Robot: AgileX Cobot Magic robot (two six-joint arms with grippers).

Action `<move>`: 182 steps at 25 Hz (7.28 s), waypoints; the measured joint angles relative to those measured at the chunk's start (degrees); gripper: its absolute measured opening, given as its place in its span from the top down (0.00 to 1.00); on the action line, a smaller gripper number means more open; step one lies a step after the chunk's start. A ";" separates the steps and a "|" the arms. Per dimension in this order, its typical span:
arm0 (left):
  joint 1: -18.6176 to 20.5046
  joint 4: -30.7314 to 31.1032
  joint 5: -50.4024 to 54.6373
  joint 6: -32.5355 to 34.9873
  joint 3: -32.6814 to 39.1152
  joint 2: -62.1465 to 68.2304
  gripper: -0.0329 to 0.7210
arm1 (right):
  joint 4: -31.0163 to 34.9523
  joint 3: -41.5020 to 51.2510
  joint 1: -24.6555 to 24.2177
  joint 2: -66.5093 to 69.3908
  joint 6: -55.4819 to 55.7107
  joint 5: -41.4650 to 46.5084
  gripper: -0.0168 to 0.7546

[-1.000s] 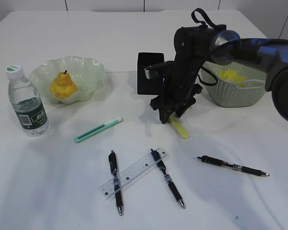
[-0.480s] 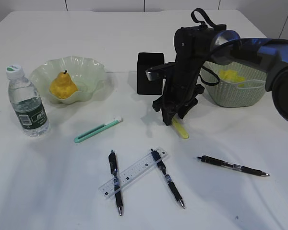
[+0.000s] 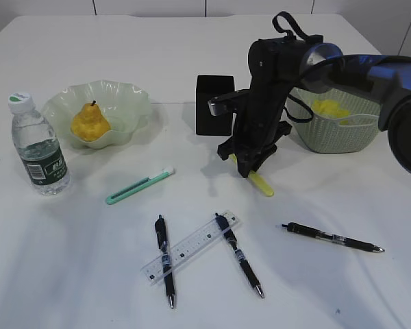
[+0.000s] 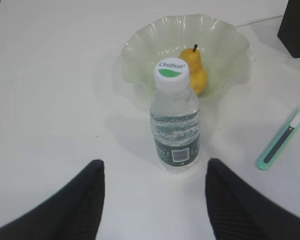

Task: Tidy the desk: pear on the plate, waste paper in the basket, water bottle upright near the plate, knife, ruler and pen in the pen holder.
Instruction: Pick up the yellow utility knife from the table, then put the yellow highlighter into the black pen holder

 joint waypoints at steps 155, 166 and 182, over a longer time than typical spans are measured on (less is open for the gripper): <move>0.00 -0.09 -1.79 0.00 0.00 0.00 0.41 | 2.09 -20.43 0.00 8.61 -1.64 -54.12 0.82; 0.00 -0.09 -1.79 0.00 0.00 0.00 0.41 | 2.09 -19.24 0.00 8.61 -1.64 -55.63 0.82; 0.00 -0.09 -1.79 0.00 0.00 0.00 0.41 | 2.09 -19.24 0.00 3.42 -1.64 -52.39 0.82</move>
